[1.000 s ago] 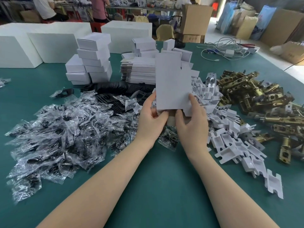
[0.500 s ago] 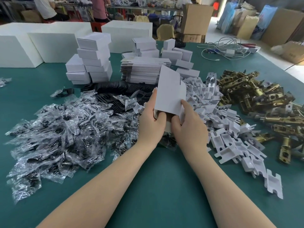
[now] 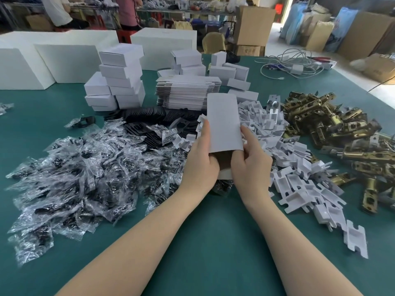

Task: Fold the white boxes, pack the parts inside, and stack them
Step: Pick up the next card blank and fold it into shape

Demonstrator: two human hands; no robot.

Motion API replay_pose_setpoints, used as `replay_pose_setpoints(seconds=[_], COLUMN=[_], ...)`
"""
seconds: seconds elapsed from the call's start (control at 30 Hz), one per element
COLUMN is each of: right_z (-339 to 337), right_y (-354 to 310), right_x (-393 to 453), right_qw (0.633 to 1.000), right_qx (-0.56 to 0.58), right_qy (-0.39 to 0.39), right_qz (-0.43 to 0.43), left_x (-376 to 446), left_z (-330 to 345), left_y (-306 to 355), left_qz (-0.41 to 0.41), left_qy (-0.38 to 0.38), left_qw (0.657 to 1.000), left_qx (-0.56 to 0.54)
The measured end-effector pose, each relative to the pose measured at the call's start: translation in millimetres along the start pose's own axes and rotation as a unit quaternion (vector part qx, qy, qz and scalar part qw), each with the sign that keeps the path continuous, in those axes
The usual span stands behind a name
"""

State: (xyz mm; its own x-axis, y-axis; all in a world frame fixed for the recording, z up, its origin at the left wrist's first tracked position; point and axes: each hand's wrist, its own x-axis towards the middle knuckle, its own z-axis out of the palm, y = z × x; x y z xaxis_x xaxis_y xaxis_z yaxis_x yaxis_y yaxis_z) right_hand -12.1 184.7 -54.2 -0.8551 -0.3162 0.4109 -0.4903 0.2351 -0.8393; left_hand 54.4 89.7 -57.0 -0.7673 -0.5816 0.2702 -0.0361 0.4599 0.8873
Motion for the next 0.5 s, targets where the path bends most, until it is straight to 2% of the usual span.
replay_pose_setpoints(seconds=[0.17, 0.27, 0.33, 0.4, 0.5], right_z=[-3, -4, -5, -5, -5], right_y=[0, -1, -1, 0, 1], right_x=[5, 8, 10, 11, 13], right_qw=[0.992, 0.984, 0.978, 0.969, 0.946], right_qx=[0.119, 0.169, 0.194, 0.225, 0.278], right_qy=[-0.01, -0.022, -0.042, -0.077, -0.146], right_qz=[0.04, 0.054, 0.062, 0.071, 0.083], left_x=[3, 3, 4, 7, 14], left_z=[-1, -1, -3, -7, -14], left_y=[2, 6, 7, 6, 4], left_qz=[0.031, 0.033, 0.02, -0.016, -0.069], left_qy=[-0.041, -0.056, -0.032, 0.022, 0.073], left_qw=[0.998, 0.998, 0.999, 0.996, 0.97], left_qx=[0.046, 0.022, -0.022, -0.08, -0.221])
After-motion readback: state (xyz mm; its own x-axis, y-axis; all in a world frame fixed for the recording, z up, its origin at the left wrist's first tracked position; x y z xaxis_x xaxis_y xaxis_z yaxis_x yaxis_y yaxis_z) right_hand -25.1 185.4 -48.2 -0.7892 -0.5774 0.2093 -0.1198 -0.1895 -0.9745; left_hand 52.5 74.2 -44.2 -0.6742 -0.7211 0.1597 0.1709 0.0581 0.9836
